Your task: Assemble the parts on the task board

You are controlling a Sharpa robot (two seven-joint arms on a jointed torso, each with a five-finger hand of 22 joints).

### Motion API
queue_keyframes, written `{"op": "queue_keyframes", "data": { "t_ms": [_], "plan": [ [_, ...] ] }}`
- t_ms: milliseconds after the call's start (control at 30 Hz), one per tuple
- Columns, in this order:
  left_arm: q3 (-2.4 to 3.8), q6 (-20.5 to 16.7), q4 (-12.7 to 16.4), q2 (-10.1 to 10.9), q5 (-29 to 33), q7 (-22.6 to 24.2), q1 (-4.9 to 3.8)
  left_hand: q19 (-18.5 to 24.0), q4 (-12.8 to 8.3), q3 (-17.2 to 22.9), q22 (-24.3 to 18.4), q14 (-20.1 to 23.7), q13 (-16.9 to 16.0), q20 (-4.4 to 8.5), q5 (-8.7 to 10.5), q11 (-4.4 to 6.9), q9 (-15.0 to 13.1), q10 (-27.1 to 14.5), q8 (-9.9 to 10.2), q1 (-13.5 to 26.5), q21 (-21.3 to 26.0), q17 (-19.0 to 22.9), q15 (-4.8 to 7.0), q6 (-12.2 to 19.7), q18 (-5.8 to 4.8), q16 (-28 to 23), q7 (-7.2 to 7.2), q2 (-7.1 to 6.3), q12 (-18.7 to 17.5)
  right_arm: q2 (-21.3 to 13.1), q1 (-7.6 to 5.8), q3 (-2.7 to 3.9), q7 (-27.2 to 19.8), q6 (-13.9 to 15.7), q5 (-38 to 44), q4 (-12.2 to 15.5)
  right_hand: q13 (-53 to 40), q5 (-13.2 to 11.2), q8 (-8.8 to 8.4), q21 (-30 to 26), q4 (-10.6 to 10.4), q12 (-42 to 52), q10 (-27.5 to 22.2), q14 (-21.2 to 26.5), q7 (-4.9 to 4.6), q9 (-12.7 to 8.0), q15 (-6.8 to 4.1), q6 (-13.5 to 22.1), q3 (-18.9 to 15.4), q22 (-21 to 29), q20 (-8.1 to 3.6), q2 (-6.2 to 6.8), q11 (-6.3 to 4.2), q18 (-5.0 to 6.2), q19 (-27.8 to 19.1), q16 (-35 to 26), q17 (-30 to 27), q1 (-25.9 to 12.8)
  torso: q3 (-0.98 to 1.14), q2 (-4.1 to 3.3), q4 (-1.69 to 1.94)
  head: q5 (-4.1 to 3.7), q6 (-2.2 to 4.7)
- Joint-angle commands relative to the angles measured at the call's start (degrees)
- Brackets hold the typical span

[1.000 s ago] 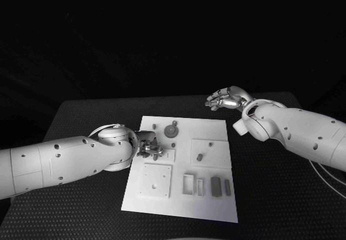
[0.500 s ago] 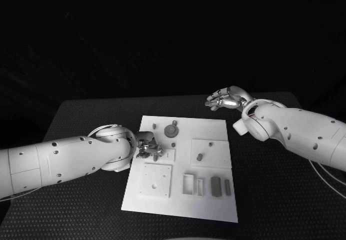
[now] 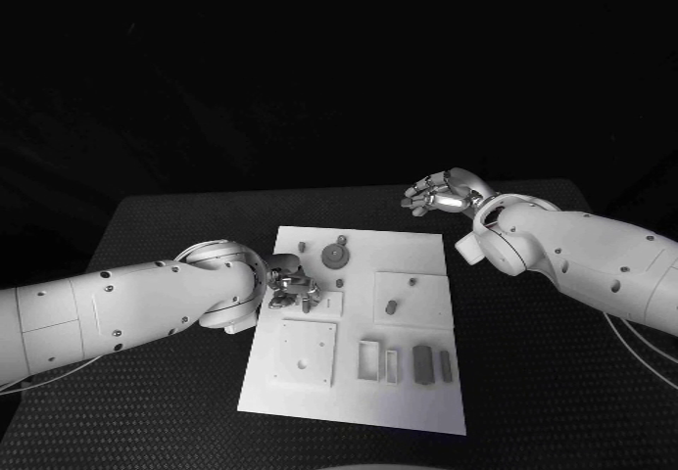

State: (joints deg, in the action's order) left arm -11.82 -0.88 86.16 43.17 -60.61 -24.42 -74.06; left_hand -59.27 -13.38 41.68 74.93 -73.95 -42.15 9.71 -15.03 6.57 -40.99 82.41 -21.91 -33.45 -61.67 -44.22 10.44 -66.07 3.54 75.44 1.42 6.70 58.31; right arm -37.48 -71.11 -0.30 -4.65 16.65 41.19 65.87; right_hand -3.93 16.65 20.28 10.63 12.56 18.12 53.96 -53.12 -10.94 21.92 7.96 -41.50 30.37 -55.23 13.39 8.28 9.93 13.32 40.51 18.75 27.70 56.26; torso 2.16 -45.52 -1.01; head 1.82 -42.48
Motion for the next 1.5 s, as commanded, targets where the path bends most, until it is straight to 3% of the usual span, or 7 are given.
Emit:
{"op": "queue_keyframes", "data": {
  "t_ms": [33,700,967,1500],
  "plan": [
    [0.09,1.73,-0.37,-0.30,1.36,0.08,-0.12,0.30,-0.43,0.15,0.94,-0.02,0.07,5.48,-0.29,1.13,-0.04,-1.62,-0.22,-1.49,-0.28,0.09,0.37,-5.88,0.99,0.18,-2.79,2.04,0.22,0.12,0.09,0.01,-0.62,-0.80,-0.12,-0.08,0.05,0.20,0.34,-0.24,-0.22,-0.29,0.42,0.17,-0.81,-0.07,0.42,-0.34,-0.08,-0.10,0.04,0.06,0.04,0.43,-0.26,-0.21,-0.06,-0.60,0.02,-0.02,-0.02,0.05,-0.02],
    [0.41,11.14,-3.05,-1.96,1.39,-1.02,-1.53,0.48,-1.31,0.57,0.96,0.19,0.40,5.49,-0.62,1.10,-0.09,-1.75,-0.20,-2.46,-0.35,0.30,0.33,-5.69,1.02,0.23,-2.76,1.69,0.33,0.47,0.14,0.01,-0.65,-0.86,-0.13,-0.31,0.04,0.21,0.34,-0.32,-0.25,-0.37,0.45,0.17,-0.81,-0.11,0.42,-0.33,-0.13,-0.16,0.04,0.04,0.05,0.42,-0.27,-0.23,-0.07,-0.62,0.03,-0.01,0.01,-0.03,-0.32],
    [0.76,11.49,-3.05,-1.93,0.92,-1.38,-2.38,0.49,-1.37,0.61,0.95,0.21,0.46,5.48,-0.72,1.09,-0.09,-1.76,-0.20,-2.64,-0.35,0.33,0.32,-5.67,1.01,0.24,-2.75,1.68,0.34,0.56,0.14,0.01,-0.66,-0.85,-0.13,-0.33,0.04,0.21,0.35,-0.34,-0.24,-0.40,0.46,0.17,-0.81,-0.13,0.42,-0.33,-0.14,-0.19,0.03,0.03,0.05,0.42,-0.26,-0.23,-0.08,-0.61,0.01,0.03,0.03,0.11,-0.27],
    [0.76,13.19,-3.37,-2.13,1.38,-1.74,-2.46,0.51,-1.35,0.56,0.94,0.23,0.52,5.45,-0.75,1.07,-0.11,-1.75,-0.22,-2.75,-0.36,0.37,0.29,-5.68,0.98,0.27,-2.74,1.68,0.38,0.58,0.14,0.01,-0.64,-0.89,-0.13,-0.37,0.04,0.21,0.37,-0.41,-0.21,-0.47,0.50,0.18,-0.80,-0.17,0.42,-0.34,-0.17,-0.26,0.03,0.02,0.04,0.42,-0.26,-0.25,-0.09,-0.56,-0.02,0.00,0.06,0.11,-0.48]
  ]
}}
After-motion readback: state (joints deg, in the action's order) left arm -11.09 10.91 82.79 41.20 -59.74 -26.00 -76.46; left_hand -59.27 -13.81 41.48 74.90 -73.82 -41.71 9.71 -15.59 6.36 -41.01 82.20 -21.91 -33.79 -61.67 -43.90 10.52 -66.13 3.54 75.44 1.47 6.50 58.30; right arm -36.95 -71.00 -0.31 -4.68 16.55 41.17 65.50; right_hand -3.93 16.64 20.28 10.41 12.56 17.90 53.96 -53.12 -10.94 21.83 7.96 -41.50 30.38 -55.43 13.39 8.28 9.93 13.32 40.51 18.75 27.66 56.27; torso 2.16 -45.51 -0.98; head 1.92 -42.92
